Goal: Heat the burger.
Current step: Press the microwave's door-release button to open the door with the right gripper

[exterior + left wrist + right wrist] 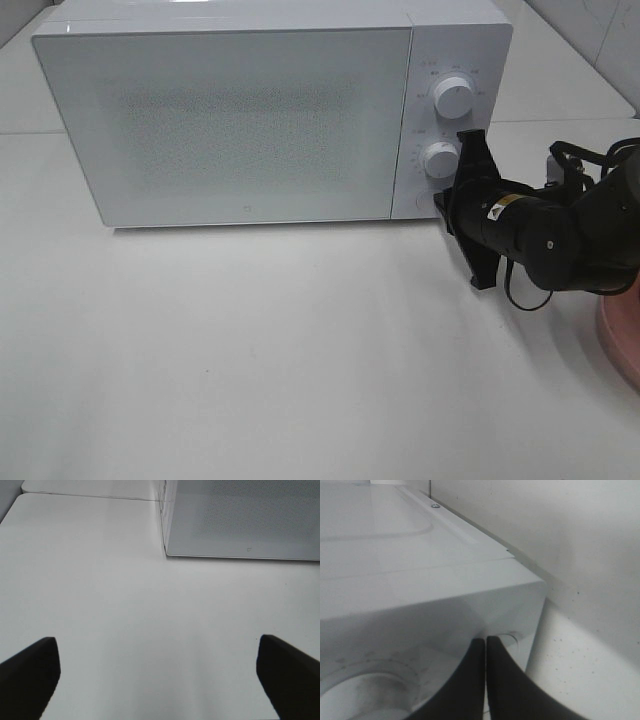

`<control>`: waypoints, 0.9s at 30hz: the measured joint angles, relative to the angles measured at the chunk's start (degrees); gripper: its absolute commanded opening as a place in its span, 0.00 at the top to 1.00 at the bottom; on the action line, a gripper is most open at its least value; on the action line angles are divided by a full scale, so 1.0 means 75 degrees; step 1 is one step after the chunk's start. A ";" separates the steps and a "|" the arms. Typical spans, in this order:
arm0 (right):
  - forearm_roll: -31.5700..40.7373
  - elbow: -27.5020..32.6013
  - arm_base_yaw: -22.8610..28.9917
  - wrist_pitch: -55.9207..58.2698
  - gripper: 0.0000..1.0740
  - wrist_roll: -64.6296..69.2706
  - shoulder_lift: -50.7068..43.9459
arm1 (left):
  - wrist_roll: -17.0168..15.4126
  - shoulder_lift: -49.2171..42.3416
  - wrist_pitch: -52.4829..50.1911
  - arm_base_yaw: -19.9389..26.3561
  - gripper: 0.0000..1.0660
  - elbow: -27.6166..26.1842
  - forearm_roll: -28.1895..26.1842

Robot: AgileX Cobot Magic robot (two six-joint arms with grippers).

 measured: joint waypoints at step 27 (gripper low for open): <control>-0.0138 -0.0138 0.0092 -0.1047 1.00 0.0206 0.0451 | 0.0000 0.0000 0.0000 0.0000 0.06 0.0000 0.0000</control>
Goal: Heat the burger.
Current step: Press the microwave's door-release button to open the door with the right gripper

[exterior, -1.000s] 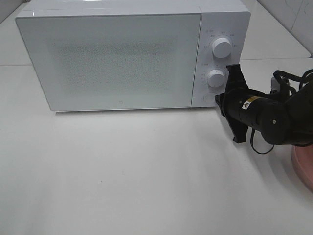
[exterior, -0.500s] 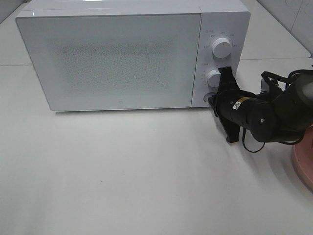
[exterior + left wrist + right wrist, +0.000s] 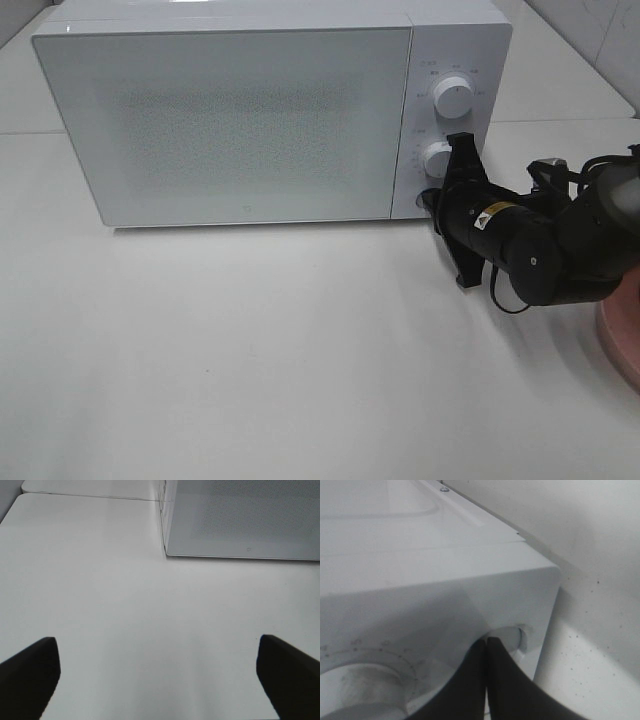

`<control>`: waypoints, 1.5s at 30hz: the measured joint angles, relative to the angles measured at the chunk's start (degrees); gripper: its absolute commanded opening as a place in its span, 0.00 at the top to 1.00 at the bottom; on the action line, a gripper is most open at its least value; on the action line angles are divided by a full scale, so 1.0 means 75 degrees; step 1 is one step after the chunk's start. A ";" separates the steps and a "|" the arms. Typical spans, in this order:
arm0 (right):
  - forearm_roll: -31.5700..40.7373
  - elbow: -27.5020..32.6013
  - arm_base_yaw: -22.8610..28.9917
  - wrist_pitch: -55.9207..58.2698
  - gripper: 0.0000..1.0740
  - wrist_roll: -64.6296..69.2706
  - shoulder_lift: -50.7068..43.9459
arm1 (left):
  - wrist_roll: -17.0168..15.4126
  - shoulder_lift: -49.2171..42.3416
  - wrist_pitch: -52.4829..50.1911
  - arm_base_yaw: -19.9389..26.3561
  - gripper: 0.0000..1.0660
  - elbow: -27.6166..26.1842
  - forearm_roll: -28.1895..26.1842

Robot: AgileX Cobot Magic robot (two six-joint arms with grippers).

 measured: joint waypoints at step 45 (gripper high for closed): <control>-0.0840 -0.0298 -0.0099 0.2376 1.00 -0.0046 -0.0657 | 0.0000 0.0000 0.0000 0.0000 0.06 0.0000 0.0000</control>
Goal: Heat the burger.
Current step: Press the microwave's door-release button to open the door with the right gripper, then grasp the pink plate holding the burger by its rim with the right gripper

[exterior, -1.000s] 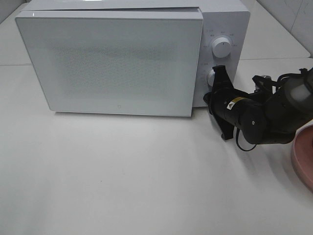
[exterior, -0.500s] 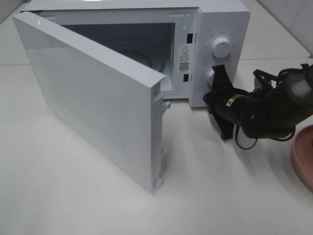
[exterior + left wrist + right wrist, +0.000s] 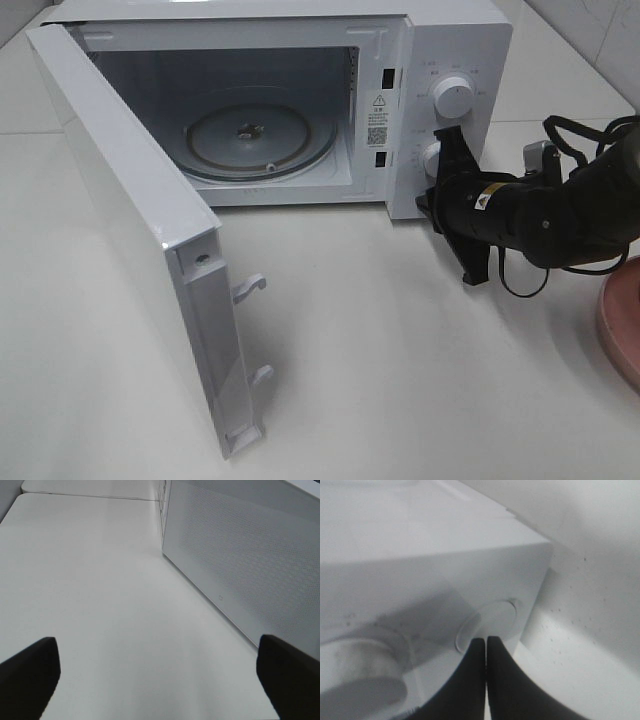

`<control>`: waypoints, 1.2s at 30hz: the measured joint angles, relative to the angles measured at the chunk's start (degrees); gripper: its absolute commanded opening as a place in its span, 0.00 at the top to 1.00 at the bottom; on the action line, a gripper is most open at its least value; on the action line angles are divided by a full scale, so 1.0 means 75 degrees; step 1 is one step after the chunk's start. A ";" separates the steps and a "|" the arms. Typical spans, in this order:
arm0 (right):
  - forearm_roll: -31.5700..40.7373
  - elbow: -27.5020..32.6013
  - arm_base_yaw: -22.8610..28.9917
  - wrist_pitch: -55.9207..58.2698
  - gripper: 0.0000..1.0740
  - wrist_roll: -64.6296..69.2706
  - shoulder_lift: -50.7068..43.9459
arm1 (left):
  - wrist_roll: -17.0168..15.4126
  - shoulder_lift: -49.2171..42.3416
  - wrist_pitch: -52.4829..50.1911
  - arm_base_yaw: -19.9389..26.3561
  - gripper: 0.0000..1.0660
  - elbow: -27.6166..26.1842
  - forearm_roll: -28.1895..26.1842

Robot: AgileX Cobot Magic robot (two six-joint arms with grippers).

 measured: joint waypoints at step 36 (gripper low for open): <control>-0.1811 0.0512 0.0008 0.6524 0.98 -0.5668 -0.4072 | 0.0000 0.0000 0.0000 0.0000 0.06 0.0000 0.0000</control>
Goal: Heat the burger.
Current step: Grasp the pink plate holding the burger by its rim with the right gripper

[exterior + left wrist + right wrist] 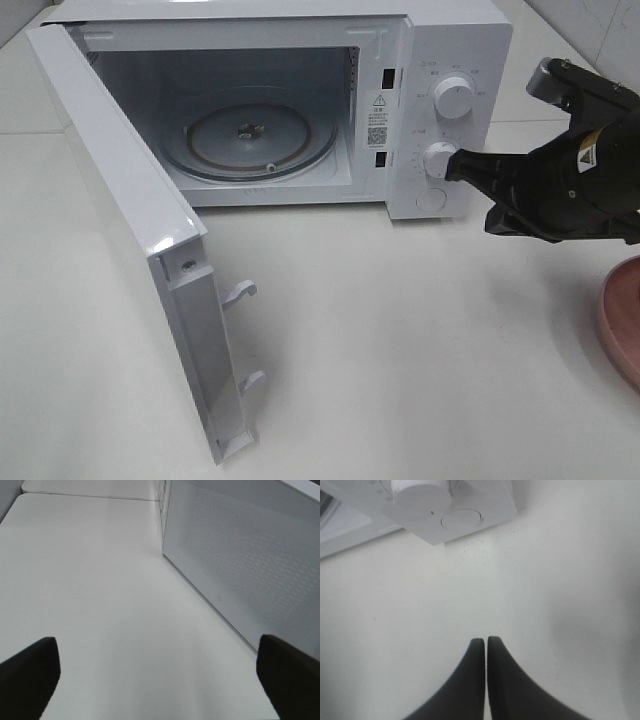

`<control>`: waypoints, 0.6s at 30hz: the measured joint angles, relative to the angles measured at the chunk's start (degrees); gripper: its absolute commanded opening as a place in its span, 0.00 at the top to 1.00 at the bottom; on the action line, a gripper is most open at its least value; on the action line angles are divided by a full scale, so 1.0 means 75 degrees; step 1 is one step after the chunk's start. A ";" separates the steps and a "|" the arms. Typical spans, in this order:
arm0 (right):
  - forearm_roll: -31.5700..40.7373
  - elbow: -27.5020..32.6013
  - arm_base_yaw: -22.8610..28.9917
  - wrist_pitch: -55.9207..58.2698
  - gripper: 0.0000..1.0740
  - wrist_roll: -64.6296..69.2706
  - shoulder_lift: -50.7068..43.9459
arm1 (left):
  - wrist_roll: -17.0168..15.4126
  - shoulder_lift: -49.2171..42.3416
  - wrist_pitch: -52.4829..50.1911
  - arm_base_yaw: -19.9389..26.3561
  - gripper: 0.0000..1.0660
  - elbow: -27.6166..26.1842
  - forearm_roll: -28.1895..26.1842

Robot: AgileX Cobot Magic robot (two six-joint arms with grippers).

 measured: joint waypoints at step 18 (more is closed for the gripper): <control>0.0000 -0.1131 0.0000 0.3789 0.92 -0.4301 -0.0558 | 0.0000 0.0000 0.0000 0.0000 0.06 0.0000 0.0000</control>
